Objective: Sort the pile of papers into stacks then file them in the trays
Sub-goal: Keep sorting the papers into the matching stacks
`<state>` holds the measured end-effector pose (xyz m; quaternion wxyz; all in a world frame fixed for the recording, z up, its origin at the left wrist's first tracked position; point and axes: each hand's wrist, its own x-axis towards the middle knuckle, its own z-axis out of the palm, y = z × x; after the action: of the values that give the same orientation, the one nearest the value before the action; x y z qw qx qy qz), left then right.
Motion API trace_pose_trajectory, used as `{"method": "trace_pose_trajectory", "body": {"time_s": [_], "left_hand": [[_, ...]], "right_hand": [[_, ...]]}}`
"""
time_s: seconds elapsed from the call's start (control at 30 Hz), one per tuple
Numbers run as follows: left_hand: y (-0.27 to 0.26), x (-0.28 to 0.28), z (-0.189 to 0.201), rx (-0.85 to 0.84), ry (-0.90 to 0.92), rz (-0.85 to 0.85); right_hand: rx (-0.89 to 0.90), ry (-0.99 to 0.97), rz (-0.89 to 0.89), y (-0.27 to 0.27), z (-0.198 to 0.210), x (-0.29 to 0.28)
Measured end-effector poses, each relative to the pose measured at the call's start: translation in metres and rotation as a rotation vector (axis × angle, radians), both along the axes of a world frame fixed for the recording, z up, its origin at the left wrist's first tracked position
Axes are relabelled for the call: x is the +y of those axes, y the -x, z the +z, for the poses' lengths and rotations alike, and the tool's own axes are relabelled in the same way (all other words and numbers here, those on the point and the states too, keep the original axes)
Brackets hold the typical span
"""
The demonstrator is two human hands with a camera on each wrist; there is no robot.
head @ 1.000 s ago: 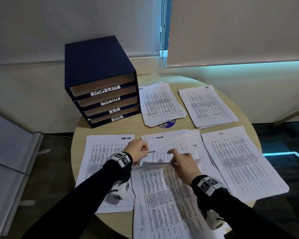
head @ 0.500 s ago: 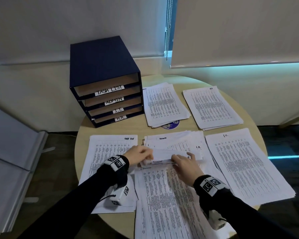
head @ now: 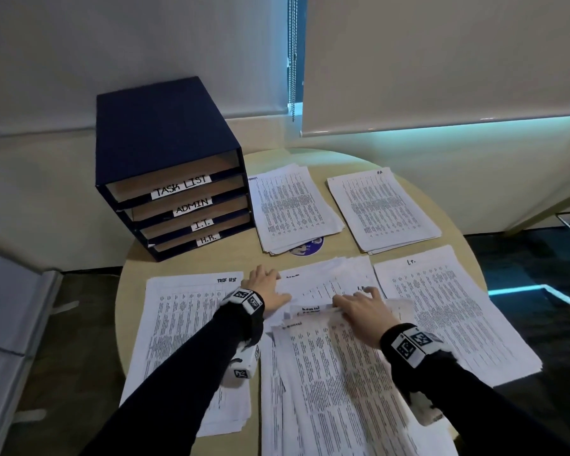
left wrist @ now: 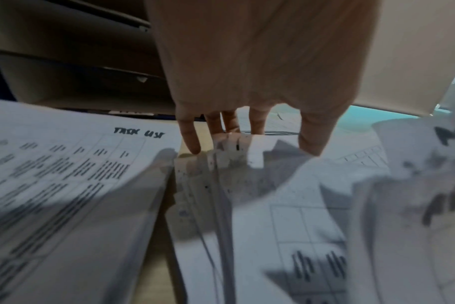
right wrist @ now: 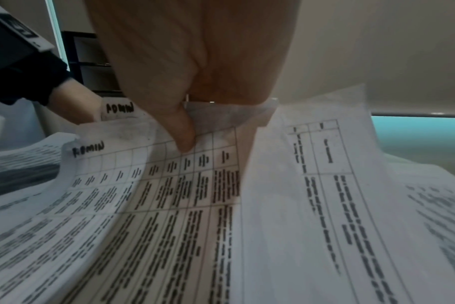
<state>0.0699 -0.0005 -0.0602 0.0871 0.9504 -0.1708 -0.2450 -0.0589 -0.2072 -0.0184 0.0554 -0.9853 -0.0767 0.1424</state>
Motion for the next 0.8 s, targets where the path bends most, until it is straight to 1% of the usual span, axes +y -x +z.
{"method": "trace_pose_trajectory", "body": {"time_s": [0.07, 0.13, 0.2, 0.27, 0.33, 0.37, 0.4, 0.43, 0.5, 0.53, 0.57, 0.6, 0.73, 0.8], "left_hand": [[0.000, 0.003, -0.004, 0.029, 0.019, 0.042], [0.002, 0.004, -0.005, 0.038, 0.050, 0.043], [0.015, 0.004, -0.001, -0.051, 0.140, -0.015], [0.030, 0.004, 0.003, -0.163, 0.237, -0.133], [0.045, 0.005, 0.007, -0.197, 0.290, -0.215], [0.050, 0.005, 0.008, -0.190, 0.329, -0.207], [0.052, 0.004, 0.008, -0.156, 0.355, -0.145], [0.053, 0.001, 0.011, -0.100, 0.395, -0.010], [0.044, -0.005, 0.011, -0.012, 0.457, 0.358], [0.036, -0.008, 0.008, 0.017, 0.451, 0.491], [0.028, -0.010, 0.005, 0.043, 0.428, 0.553], [0.020, -0.011, 0.004, 0.099, 0.413, 0.580], [-0.002, -0.017, 0.004, 0.313, 0.416, 0.629], [-0.009, -0.018, 0.007, 0.380, 0.451, 0.602]], "right_hand": [[0.007, 0.000, -0.015, 0.002, -0.003, 0.000], [0.010, 0.001, -0.023, 0.004, -0.007, 0.001], [0.011, 0.002, -0.030, 0.005, -0.010, 0.002], [0.013, -0.006, -0.038, 0.006, -0.012, 0.002], [0.018, -0.012, -0.038, 0.006, -0.014, 0.001], [0.021, -0.014, -0.037, 0.006, -0.014, 0.001], [0.025, -0.017, -0.038, 0.006, -0.015, 0.000], [0.028, -0.019, -0.038, 0.006, -0.016, 0.000], [0.032, -0.020, -0.038, 0.004, -0.017, 0.001], [0.034, -0.022, -0.037, 0.004, -0.018, 0.001], [0.036, -0.025, -0.036, 0.004, -0.018, 0.002], [0.037, -0.029, -0.035, 0.003, -0.018, 0.002], [0.032, -0.048, -0.045, 0.002, -0.018, 0.004], [0.029, -0.048, -0.047, 0.002, -0.019, 0.005]]}}
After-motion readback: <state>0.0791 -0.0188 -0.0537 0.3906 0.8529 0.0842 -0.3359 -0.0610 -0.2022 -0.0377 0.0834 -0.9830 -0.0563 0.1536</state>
